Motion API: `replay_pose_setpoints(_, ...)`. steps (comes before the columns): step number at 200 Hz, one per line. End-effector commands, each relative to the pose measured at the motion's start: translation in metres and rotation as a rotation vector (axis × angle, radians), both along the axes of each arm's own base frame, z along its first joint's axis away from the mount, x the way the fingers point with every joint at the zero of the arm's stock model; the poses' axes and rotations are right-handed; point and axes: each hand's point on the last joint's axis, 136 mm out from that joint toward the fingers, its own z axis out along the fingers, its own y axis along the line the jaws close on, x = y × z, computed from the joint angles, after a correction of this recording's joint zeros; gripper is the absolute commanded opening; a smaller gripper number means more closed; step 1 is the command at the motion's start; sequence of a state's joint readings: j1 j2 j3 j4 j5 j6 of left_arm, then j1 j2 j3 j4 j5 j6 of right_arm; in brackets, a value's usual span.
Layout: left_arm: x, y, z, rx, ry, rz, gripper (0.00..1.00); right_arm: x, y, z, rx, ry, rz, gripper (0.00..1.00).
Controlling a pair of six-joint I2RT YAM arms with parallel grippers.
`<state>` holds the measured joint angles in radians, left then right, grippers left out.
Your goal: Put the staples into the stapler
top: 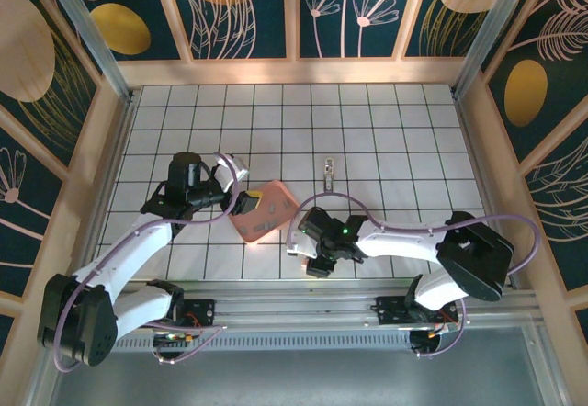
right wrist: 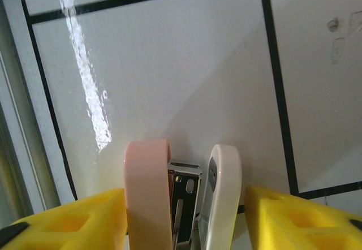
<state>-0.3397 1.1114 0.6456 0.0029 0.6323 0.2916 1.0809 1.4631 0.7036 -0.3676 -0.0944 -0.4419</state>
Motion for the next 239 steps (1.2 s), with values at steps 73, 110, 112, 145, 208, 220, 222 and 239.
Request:
replay_pose_setpoints(73, -0.001, -0.004, -0.001, -0.03, 0.022, -0.009, 0.75, -0.001, -0.02, -0.012, -0.044, -0.006, 0.025, 0.36)
replay_pose_setpoints(110, 0.004, -0.008, 0.015, -0.122, 0.056, 0.022, 0.74, 0.025, -0.001, 0.021, 0.139, -0.153, -0.058, 0.33)
replay_pose_setpoints(112, 0.005, -0.008, 0.017, -0.128, 0.058, 0.026, 0.74, 0.028, 0.0, 0.024, 0.154, -0.167, -0.066, 0.33)
replay_pose_setpoints(145, 0.011, -0.009, 0.029, -0.218, 0.097, 0.084, 0.73, 0.077, 0.027, 0.083, 0.416, -0.396, -0.225, 0.33)
replay_pose_setpoints(208, 0.009, -0.017, 0.011, -0.24, 0.301, 0.079, 0.71, 0.136, 0.076, 0.164, 0.791, -0.629, -0.401, 0.32)
replay_pose_setpoints(220, 0.01, -0.018, 0.011, -0.256, 0.332, 0.083, 0.72, 0.141, 0.08, 0.169, 0.83, -0.646, -0.423, 0.32)
replay_pose_setpoints(222, 0.01, -0.018, 0.011, -0.257, 0.337, 0.084, 0.72, 0.142, 0.081, 0.17, 0.834, -0.647, -0.425, 0.31)
replay_pose_setpoints(239, 0.011, -0.021, 0.011, -0.277, 0.37, 0.08, 0.73, 0.144, 0.086, 0.172, 0.865, -0.65, -0.427, 0.32)
